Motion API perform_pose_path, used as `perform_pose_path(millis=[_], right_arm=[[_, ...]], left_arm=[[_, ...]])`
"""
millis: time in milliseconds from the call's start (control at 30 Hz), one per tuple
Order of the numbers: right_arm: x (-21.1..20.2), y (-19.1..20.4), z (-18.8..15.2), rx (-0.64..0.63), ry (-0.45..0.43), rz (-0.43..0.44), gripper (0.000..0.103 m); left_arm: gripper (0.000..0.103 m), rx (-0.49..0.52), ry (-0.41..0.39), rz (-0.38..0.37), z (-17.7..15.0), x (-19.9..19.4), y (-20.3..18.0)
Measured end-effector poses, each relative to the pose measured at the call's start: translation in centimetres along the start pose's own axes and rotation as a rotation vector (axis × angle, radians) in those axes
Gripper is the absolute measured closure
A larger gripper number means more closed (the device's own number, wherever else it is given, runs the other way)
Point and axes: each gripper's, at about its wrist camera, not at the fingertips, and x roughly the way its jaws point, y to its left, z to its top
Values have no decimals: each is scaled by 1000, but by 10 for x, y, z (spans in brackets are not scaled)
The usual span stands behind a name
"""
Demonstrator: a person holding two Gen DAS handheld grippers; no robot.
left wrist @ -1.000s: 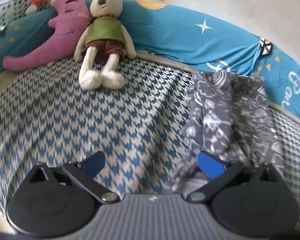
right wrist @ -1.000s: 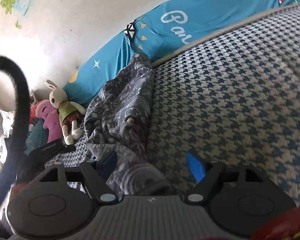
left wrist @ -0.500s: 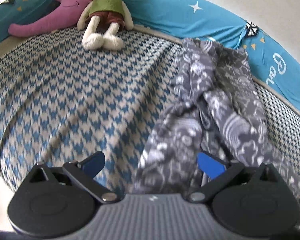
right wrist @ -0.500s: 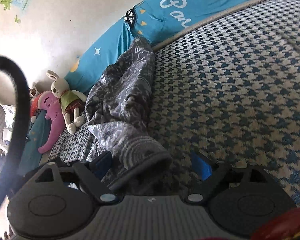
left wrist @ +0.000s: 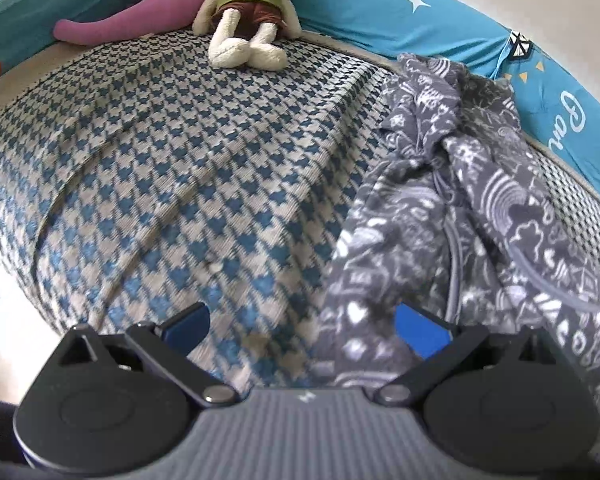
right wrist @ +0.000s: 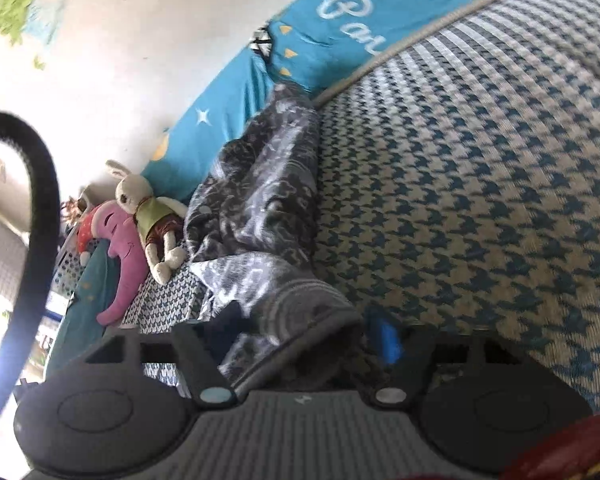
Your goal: Fold clothes
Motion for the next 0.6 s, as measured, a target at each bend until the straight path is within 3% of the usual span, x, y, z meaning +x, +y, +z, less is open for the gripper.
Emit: perform_pose_path(millis=[233, 467, 600], right_arm=[[-13, 22, -7, -124, -61, 40, 85], [-19, 64, -27, -259, -87, 154, 89], [-14, 86, -42, -300, -59, 209, 90]], left_arm=[[0, 2, 7, 22, -10, -3, 7], [0, -13, -21, 22, -8, -9, 9], [0, -39, -50, 15, -5, -14, 14]])
